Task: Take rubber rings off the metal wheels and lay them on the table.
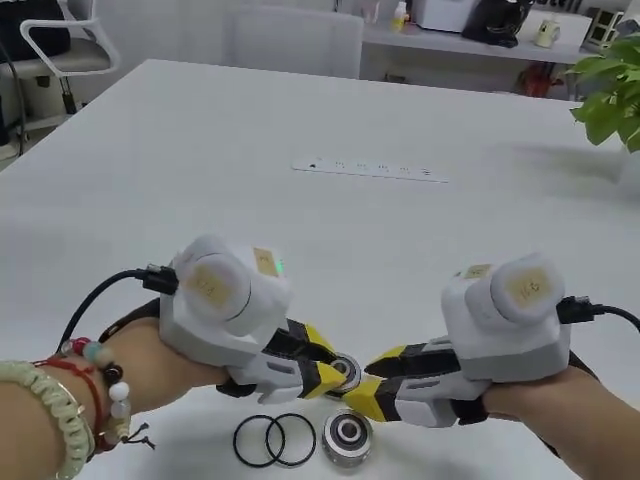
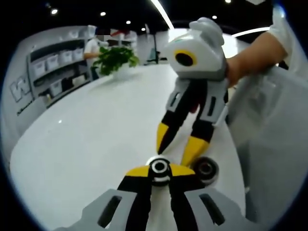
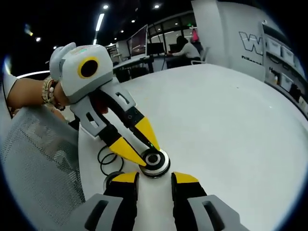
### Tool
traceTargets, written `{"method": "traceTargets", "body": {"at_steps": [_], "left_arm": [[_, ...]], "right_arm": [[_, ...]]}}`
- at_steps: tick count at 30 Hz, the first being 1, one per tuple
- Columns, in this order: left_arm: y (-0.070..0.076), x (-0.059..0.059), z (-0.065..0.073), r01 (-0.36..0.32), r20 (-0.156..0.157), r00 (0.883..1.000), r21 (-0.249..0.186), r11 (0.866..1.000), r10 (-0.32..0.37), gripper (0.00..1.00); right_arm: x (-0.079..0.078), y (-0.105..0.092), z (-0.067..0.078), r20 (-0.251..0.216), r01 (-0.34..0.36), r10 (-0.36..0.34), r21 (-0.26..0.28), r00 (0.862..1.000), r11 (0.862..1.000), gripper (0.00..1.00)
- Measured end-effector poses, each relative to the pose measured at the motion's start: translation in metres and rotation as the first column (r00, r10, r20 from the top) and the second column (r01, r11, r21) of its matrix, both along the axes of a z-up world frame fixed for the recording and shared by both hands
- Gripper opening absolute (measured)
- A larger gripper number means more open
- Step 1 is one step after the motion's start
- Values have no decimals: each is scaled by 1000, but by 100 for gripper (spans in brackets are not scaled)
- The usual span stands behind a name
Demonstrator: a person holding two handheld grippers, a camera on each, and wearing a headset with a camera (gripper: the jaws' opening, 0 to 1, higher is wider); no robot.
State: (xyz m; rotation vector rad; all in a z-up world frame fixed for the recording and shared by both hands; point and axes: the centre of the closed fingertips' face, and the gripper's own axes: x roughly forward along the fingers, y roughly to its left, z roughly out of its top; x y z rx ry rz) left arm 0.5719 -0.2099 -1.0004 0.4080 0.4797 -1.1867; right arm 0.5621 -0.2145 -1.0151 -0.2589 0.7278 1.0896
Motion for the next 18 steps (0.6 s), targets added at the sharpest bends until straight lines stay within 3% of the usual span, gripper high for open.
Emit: {"method": "traceTargets", "body": {"at_steps": [6, 18], "left_arm": [[-1, -1, 0, -15, -14, 1000, -15, 1000, 15, 14], [0, -4, 0, -3, -2, 1000, -12, 1000, 3, 14]], "right_arm": [[1, 2, -1, 7, 1, -1, 12, 1000, 1000, 24], [-2, 3, -1, 59, -62, 63, -23, 996, 998, 18]]}}
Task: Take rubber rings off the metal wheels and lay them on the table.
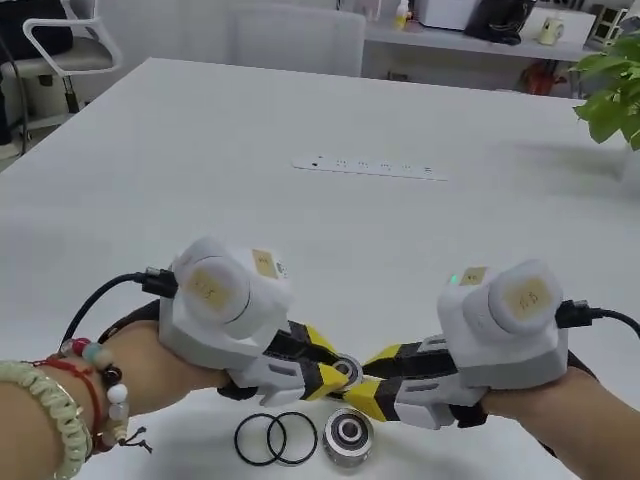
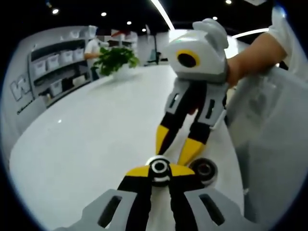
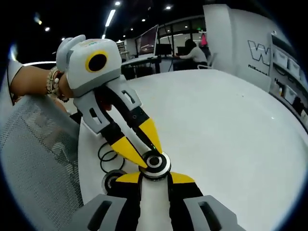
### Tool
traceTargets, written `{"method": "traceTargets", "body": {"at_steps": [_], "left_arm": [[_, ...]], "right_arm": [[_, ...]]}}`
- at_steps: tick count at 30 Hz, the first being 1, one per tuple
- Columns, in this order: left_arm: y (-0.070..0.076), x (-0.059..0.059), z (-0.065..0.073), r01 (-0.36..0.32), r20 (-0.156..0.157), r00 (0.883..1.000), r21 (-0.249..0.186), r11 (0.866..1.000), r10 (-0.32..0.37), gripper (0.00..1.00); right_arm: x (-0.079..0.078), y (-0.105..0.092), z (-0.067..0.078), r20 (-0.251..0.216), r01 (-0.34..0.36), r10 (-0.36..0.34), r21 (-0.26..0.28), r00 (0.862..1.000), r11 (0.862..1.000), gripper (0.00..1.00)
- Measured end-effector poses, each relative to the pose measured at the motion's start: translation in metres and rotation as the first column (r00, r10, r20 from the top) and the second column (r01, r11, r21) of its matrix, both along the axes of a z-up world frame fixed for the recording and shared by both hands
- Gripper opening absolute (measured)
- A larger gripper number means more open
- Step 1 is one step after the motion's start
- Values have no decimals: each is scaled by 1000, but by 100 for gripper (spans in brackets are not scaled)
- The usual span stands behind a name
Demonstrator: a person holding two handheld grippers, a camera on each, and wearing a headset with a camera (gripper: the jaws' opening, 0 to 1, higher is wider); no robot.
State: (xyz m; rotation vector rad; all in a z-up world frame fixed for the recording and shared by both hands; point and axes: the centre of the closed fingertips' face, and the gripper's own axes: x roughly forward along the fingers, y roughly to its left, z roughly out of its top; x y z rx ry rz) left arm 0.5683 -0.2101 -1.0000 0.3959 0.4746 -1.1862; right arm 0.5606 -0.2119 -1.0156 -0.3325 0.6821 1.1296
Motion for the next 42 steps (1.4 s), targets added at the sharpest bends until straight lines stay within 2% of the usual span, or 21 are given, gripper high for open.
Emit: {"method": "traceTargets", "body": {"at_steps": [9, 12, 16, 21, 23, 24, 25, 26, 29, 34, 38, 40, 42], "left_arm": [[0, 0, 0, -2, 1, 1000, 1, 1000, 2, 14], [0, 0, 0, -4, 0, 1000, 1, 1000, 4, 14], [1, 0, 0, -5, 0, 1000, 1, 1000, 5, 14], [1, 0, 0, -6, 5, 1000, 2, 1000, 6, 14], [1, 1, 0, -10, 5, 1000, 1, 1000, 10, 14], [2, 2, 0, -11, 6, 1000, 2, 1000, 11, 14], [2, 1, 0, -10, 3, 1000, -1, 1000, 10, 14], [1, 1, 0, -10, 4, 1000, -2, 1000, 10, 14], [0, 1, 0, -5, 6, 1000, 1, 1000, 5, 14], [0, 0, 0, 1, 7, 1000, 0, 1000, -1, 14], [1, 0, 0, 5, 8, 1000, -1, 1000, -5, 14], [1, 0, 0, 6, 8, 1000, -2, 1000, -6, 14], [1, 0, 0, 6, 9, 1000, -2, 1000, -6, 14]], "right_arm": [[0, -1, -1, 18, -17, 17, -19, 1000, 1000, 16], [3, -1, -1, 42, -10, 11, -22, 999, 1000, 21], [1, 1, -2, 13, -6, 6, -2, 1000, 1000, 18], [1, -1, -1, 30, -23, 23, -15, 999, 1000, 16], [1, -3, -1, 41, -34, 36, -34, 999, 999, 12], [3, -11, -6, 54, -35, 40, -88, 998, 995, 1], [6, -9, -4, 53, 1, 2, -52, 999, 999, 0], [4, -8, -5, 21, -4, 5, -41, 1000, 999, 0], [6, -9, -8, 40, 2, 1, -62, 999, 998, 0], [6, -10, -7, 14, 18, -17, -58, 1000, 998, 0], [7, -10, -6, 12, 27, -27, -60, 1000, 998, 5], [6, -9, -6, -4, 24, -24, -52, 1000, 998, 7], [3, -7, -6, -14, 13, -13, -48, 1000, 999, 13]]}}
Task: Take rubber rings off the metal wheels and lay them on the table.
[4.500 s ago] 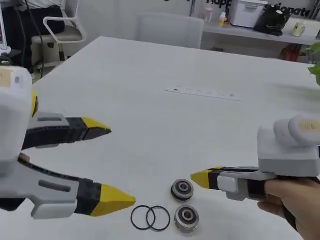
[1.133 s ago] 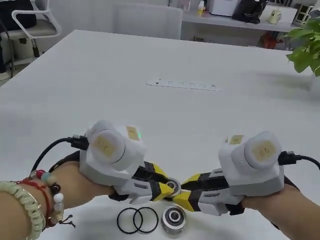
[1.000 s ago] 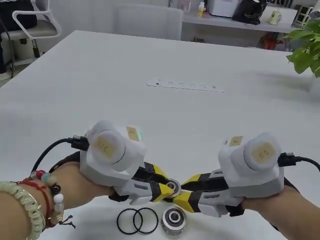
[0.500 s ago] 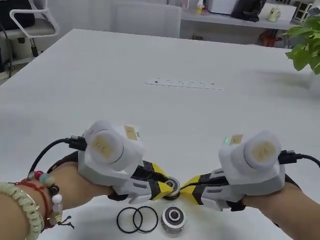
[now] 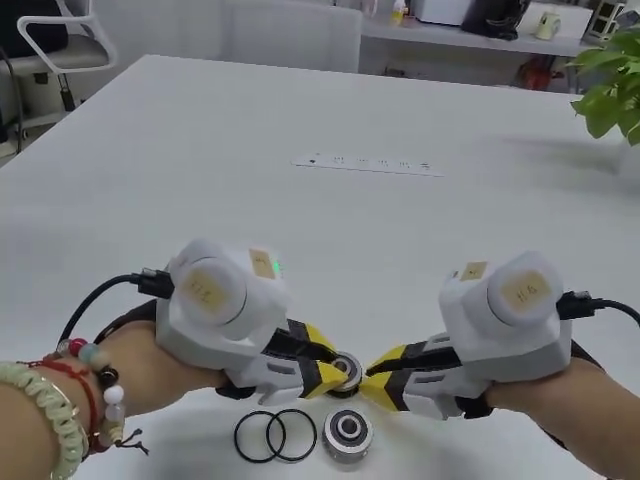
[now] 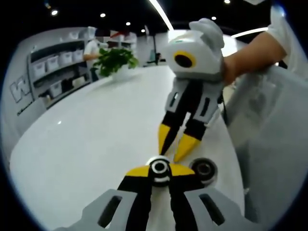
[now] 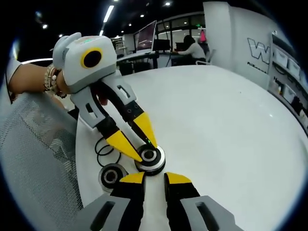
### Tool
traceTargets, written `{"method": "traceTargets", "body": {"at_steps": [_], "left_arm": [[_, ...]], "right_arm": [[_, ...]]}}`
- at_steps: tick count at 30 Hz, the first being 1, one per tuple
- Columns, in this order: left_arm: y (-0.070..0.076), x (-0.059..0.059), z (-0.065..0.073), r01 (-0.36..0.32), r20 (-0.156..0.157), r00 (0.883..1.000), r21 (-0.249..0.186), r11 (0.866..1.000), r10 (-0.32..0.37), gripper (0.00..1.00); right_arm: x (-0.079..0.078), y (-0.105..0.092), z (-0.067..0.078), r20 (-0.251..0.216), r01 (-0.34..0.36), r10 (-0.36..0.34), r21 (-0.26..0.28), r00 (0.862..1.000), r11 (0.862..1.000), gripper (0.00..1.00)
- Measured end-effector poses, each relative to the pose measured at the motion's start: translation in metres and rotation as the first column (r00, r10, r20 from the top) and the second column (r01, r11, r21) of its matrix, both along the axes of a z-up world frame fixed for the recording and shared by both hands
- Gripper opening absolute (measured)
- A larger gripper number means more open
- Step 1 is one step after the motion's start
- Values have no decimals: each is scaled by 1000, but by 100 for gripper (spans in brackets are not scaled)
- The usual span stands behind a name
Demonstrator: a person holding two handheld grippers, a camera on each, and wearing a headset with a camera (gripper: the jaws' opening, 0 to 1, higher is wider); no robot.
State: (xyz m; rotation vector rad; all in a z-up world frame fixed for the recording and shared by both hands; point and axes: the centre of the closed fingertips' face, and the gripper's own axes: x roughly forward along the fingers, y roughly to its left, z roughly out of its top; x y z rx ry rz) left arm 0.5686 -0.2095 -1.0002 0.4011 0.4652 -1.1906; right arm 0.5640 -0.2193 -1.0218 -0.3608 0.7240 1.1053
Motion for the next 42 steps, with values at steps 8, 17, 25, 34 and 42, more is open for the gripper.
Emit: {"method": "traceTargets", "body": {"at_steps": [8, 17, 25, 34, 42], "left_arm": [[0, 0, 0, -1, -1, 1000, -2, 1000, 1, 14], [0, 0, 0, -1, 0, 1000, -4, 1000, 1, 14], [-1, 0, -1, 0, 4, 1000, -2, 1000, 0, 14], [-1, 0, -1, -2, 4, 1000, -2, 1000, 2, 14], [-1, 0, -1, -2, 5, 1000, -2, 1000, 2, 14]], "right_arm": [[2, 6, -4, 31, -6, 6, -12, 999, 1000, 25], [2, 15, 2, 42, -7, 5, 36, 999, 999, 25], [0, 13, 3, 66, -49, 47, 17, 997, 999, 22], [-1, 9, 3, 45, -48, 48, 11, 998, 999, 20], [-2, 5, 2, 15, -37, 37, 15, 999, 999, 16]]}}
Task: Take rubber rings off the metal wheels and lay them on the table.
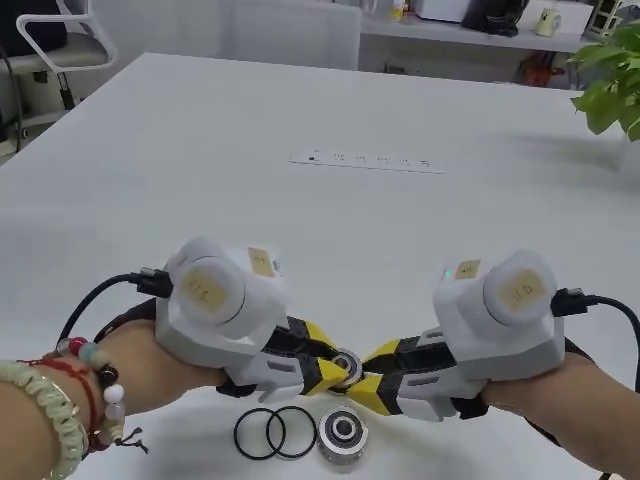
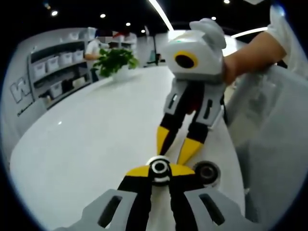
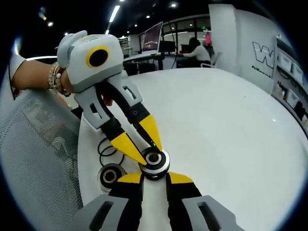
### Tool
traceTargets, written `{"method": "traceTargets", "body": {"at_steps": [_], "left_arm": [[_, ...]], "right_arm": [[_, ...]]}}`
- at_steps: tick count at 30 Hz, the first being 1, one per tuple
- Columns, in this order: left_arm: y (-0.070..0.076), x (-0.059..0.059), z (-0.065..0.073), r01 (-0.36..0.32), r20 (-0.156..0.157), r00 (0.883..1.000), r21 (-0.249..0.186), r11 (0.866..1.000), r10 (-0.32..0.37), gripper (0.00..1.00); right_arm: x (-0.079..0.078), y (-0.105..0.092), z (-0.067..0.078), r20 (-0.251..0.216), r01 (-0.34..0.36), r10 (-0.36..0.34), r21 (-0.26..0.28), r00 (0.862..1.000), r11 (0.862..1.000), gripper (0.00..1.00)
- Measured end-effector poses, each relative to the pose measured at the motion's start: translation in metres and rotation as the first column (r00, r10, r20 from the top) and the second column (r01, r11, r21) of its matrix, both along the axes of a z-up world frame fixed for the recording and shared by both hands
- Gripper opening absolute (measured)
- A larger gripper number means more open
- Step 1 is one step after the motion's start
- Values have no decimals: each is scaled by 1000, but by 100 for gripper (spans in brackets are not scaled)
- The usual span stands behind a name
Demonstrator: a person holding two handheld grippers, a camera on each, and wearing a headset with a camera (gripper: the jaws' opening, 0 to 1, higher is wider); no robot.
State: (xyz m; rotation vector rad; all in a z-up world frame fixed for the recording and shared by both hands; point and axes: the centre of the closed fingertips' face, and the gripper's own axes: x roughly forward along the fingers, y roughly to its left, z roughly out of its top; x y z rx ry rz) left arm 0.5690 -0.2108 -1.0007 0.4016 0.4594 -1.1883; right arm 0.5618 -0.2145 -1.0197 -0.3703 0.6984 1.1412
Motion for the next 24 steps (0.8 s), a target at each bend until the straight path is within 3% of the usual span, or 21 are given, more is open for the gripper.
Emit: {"method": "traceTargets", "body": {"at_steps": [3, 6, 9, 13, 16, 18, 24], "left_arm": [[0, 0, 0, 0, 0, 1000, 0, 1000, 0, 14], [0, 0, 0, 1, 0, 1000, 0, 1000, -1, 14], [0, 0, 0, 2, 0, 1000, 0, 1000, -2, 14], [0, -1, 0, 2, 0, 1000, -1, 1000, -2, 14], [-1, -1, 0, 1, 0, 1000, -1, 1000, -1, 14], [-1, -1, 0, 0, 1, 1000, -1, 1000, 0, 14], [-1, -1, 0, -1, 1, 1000, -1, 1000, 1, 14]], "right_arm": [[0, -1, 0, -16, 14, -14, 4, 1000, 1000, 17], [-2, 2, -1, -21, 15, -14, 9, 1000, 1000, 27], [-3, 4, 0, -2, 6, -6, 9, 1000, 1000, 27], [5, 6, 3, -19, 73, -72, 56, 997, 996, 31], [4, 6, 3, -32, 73, -71, 62, 997, 995, 28], [1, 3, -2, -25, 44, -43, 22, 999, 999, 24], [0, 2, 0, -22, 28, -27, 27, 999, 999, 20]]}}
